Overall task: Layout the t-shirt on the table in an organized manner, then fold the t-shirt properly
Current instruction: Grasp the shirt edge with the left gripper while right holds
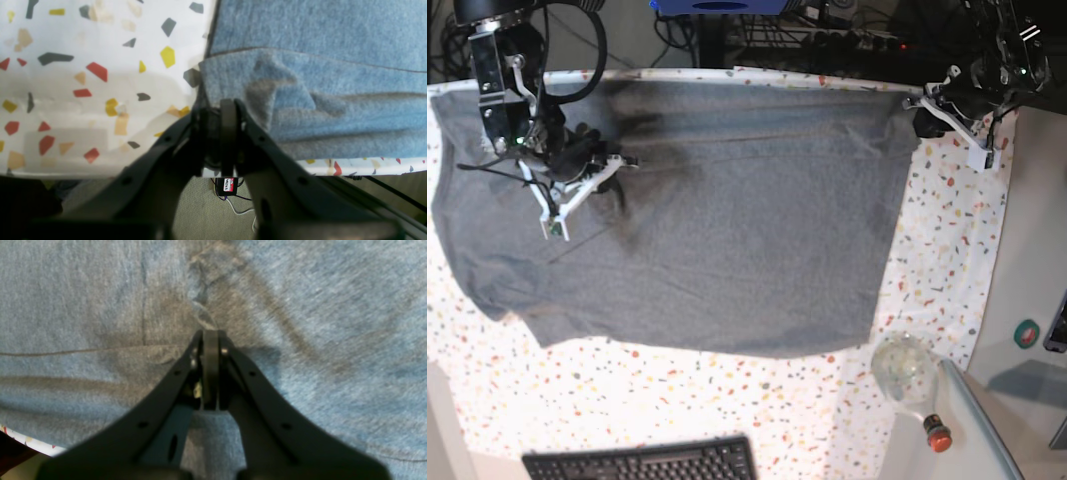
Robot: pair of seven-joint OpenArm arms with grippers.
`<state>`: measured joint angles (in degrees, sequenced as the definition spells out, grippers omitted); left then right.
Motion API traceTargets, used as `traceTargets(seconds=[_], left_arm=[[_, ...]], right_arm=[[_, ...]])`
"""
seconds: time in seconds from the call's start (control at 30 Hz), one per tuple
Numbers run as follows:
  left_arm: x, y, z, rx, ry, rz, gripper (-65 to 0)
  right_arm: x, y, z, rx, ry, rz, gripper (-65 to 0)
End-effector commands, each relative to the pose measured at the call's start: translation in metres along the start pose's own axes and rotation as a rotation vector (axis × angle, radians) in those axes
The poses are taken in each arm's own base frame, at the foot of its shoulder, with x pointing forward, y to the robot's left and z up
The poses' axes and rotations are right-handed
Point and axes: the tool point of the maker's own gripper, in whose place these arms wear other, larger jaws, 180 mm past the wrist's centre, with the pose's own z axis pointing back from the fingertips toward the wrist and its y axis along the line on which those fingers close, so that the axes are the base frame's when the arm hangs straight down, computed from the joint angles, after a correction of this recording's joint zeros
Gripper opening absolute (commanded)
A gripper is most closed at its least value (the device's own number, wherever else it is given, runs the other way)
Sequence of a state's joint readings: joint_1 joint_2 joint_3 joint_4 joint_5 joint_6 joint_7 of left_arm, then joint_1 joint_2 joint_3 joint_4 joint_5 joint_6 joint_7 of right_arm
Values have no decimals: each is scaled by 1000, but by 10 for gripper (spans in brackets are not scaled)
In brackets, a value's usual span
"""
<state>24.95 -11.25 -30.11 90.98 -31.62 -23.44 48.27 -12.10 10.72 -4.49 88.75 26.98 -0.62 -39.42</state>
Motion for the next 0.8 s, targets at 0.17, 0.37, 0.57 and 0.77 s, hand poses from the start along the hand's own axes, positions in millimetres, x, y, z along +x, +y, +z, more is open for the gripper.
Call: traceTargets(seconds=[0.17, 0.37, 0.57, 0.77], left_arm=[[6, 9, 10, -11, 18, 60, -434], [19, -1, 12, -81, -26, 117, -204], [17, -7, 1, -108, -4, 130, -240], [11, -14, -12, -138, 26, 159, -375]], right_arm=[[0, -8, -6, -11, 7, -7, -650], [-11, -12, -13, -20, 44, -19, -650], [-11, -12, -13, -20, 44, -19, -650], [-11, -12, -13, -20, 44, -19, -650]])
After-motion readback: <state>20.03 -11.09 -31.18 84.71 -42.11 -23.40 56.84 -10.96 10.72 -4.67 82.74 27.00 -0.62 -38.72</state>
